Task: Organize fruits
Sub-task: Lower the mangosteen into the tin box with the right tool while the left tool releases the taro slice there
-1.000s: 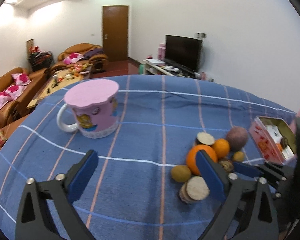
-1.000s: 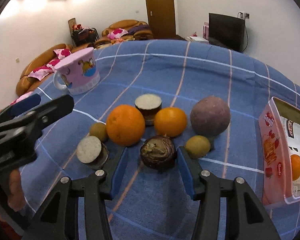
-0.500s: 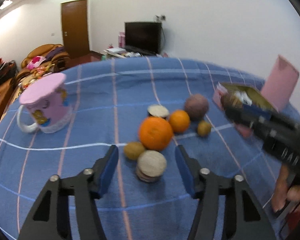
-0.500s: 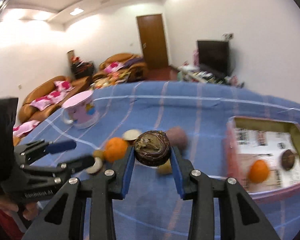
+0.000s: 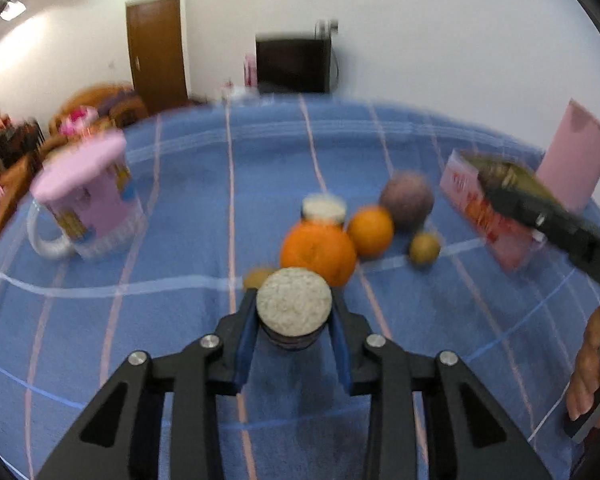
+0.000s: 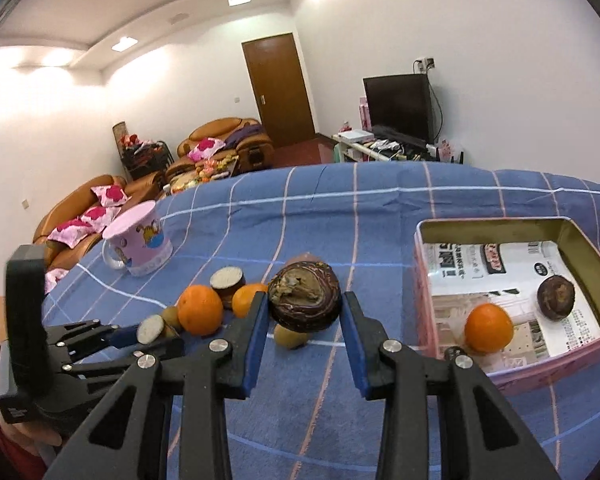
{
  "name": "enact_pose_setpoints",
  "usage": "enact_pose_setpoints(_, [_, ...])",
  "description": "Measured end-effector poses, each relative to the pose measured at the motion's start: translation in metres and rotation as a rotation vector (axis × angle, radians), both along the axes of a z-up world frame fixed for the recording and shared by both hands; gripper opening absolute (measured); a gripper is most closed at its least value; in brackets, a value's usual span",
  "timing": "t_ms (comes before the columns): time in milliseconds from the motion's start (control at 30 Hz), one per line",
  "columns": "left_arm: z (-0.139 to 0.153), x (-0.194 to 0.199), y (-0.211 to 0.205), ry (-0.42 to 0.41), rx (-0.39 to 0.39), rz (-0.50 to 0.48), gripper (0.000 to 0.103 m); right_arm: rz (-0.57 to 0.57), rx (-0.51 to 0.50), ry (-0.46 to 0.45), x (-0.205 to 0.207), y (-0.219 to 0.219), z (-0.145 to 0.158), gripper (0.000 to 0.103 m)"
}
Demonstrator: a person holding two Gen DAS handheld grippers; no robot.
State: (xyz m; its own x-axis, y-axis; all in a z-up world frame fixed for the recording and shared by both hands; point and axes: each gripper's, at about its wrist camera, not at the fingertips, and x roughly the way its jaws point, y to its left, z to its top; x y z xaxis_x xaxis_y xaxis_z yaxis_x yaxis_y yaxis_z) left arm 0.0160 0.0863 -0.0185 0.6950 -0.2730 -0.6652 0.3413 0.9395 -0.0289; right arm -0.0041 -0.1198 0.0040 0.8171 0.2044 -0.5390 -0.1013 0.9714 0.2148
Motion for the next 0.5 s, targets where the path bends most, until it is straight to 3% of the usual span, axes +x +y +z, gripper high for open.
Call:
enact_pose_setpoints(33, [0.008,-0.007,0.001,-0.059,-0.018,-0.002,0.035,-0.001,0.003,-0.007,-0.001,-0.002,0.002,0.038])
enact_pose_setpoints(133, [0.017,-0.016,-0.003,-0.125,-0.074,-0.004,0.035,-0.014,-0.028,-0.032,-0.003,-0.005,0.007,0.038])
enact_pose_setpoints(300, [0.017,-0.022,-0.026,-0.159,-0.064,0.02,0.035,-0.073,-0.14,-0.065,-0.009,-0.014,0.013,0.038])
enact_pose_setpoints(500, [0.023,-0.027,-0.067,-0.178,-0.07,-0.013,0.035,-0.133,-0.181,-0.062,-0.009,-0.049,0.014,0.038])
